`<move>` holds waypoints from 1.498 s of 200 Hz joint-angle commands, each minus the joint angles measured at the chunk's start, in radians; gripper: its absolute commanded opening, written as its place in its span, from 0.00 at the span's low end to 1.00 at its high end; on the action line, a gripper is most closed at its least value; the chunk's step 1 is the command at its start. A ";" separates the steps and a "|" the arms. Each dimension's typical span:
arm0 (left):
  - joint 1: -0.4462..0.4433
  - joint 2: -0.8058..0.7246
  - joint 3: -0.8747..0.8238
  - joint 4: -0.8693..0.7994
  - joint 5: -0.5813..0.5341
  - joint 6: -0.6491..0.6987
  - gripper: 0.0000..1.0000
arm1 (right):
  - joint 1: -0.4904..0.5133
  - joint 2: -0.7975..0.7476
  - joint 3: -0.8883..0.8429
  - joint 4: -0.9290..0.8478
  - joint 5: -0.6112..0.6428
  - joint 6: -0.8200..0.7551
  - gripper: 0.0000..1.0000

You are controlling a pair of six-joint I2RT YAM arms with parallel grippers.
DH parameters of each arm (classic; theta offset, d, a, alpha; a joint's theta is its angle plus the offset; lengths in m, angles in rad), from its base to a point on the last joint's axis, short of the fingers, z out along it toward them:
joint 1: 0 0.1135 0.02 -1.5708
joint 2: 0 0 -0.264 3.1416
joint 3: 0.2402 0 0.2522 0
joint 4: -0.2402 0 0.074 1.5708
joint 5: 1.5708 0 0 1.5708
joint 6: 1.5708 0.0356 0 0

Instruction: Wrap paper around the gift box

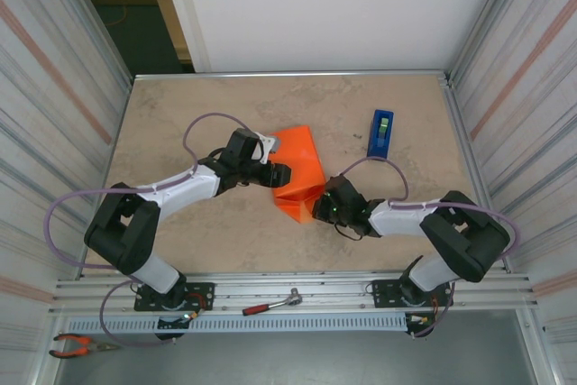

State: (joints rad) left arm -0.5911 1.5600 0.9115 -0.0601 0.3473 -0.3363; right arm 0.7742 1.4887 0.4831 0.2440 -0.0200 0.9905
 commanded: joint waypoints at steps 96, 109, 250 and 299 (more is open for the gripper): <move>-0.011 -0.012 -0.023 0.021 0.018 0.009 0.60 | 0.095 -0.057 -0.007 -0.081 0.076 0.036 0.00; -0.010 -0.014 -0.023 0.020 0.018 0.008 0.60 | 0.101 -0.034 -0.009 -0.070 0.075 0.041 0.00; -0.010 -0.032 -0.025 0.019 0.025 0.011 0.60 | 0.123 -0.248 -0.005 -0.295 0.182 0.113 0.30; -0.011 -0.029 -0.026 0.024 0.028 0.009 0.60 | 0.147 -0.189 0.041 -0.316 0.197 0.114 0.34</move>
State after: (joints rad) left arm -0.5976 1.5558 0.8959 -0.0471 0.3519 -0.3363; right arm 0.9062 1.2633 0.4820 -0.0315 0.1429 1.0893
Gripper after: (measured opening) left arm 0.599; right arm 0.338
